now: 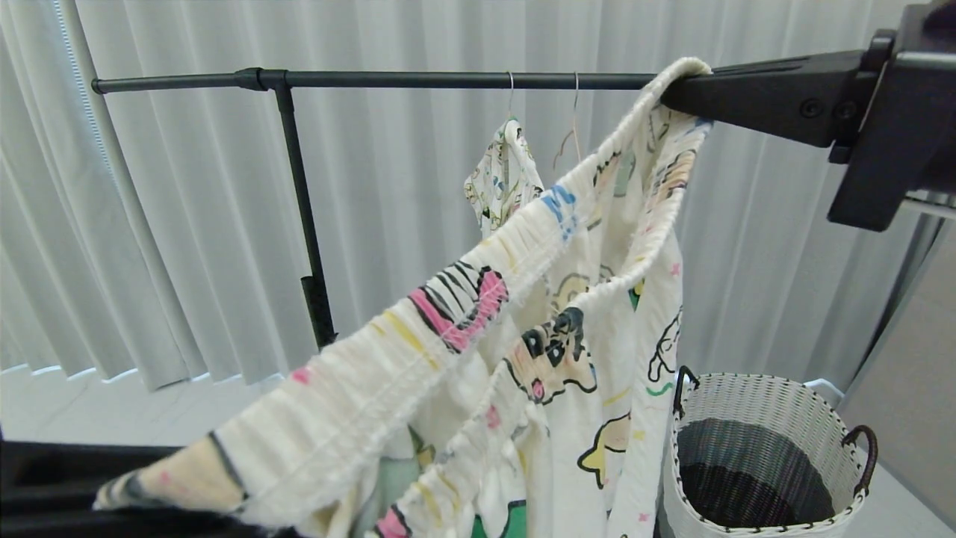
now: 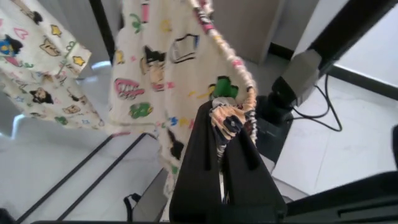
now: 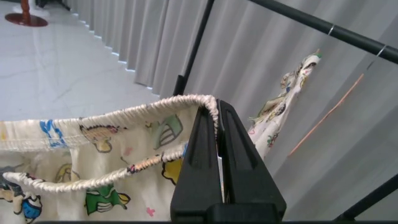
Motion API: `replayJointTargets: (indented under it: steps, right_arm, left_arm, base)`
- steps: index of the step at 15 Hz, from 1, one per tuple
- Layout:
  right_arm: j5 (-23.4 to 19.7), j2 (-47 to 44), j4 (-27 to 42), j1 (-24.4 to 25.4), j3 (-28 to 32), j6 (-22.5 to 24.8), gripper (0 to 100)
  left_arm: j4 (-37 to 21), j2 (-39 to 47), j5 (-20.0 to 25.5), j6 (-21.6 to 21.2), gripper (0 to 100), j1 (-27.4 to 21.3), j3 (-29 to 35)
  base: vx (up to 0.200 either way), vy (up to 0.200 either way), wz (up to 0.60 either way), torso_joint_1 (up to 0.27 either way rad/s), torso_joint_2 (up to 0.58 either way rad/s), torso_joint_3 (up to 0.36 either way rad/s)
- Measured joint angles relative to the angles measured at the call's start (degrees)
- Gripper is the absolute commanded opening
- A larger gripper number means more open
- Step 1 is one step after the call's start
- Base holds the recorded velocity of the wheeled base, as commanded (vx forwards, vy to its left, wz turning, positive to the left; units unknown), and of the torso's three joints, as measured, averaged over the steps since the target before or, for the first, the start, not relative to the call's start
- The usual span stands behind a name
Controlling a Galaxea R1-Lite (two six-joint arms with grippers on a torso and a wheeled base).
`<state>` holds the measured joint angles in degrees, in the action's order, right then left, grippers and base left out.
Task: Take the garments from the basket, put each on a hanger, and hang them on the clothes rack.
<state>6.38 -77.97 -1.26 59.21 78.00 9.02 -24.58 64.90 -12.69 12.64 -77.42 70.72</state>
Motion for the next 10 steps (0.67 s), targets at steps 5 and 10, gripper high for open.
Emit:
replayJointTargets:
  steps: [5, 10]
  right_arm:
    - [0.4, 1.6, 1.3, -1.7, -1.7, -0.1, 0]
    - [0.3, 8.8, 14.9, -7.8, -2.3, -0.1, 0]
  left_arm:
    - [0.0, 0.1, -9.7, -1.6, 0, -2.2, -2.4]
    - [2.9, 1.2, -16.4, -8.5, 0, 5.2, -2.6]
  base:
    - [0.0, 0.0, 0.0, 0.0, 0.0, 0.0]
    - [0.0, 0.0, 0.0, 0.0, 0.0, 0.0]
